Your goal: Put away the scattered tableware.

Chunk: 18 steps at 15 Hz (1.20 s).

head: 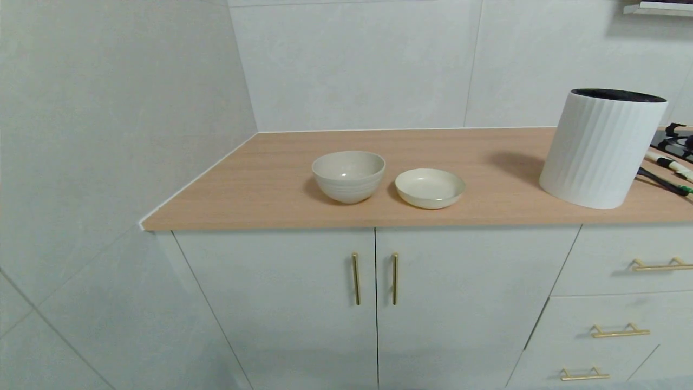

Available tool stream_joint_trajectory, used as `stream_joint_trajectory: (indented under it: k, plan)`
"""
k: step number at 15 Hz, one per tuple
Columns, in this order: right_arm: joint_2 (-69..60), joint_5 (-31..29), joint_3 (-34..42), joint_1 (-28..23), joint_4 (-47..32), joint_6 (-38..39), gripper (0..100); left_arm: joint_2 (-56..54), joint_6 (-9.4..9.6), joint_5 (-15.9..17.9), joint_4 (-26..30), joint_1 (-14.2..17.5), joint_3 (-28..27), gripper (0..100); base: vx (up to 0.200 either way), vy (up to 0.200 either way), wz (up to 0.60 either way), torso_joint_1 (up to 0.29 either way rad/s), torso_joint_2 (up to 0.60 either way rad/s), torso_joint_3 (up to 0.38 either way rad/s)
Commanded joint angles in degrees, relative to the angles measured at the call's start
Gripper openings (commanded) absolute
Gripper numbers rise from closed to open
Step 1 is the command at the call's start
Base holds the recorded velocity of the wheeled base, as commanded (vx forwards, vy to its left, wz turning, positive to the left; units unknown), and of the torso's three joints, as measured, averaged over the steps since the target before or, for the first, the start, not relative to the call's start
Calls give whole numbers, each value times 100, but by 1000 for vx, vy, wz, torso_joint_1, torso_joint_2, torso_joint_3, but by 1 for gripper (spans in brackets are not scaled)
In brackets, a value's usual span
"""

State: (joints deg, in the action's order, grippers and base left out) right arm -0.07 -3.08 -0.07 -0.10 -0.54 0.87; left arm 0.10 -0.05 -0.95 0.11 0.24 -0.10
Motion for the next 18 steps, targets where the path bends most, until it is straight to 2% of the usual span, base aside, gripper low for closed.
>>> stream_joint_trajectory:
  k: [1,10,18]
  plan:
    - [7,1,-1,1,1,1,100,8,-4,-2,7,2,1,100,0,0,0,-173,476,290]
    - [7,1,-1,1,1,1,100,-1,-4,-2,-2,11,1,100,0,0,0,-149,450,300]
    - [7,1,-1,1,1,-7,100,-1,-4,-2,-2,11,1,100,0,0,0,-12,56,37]
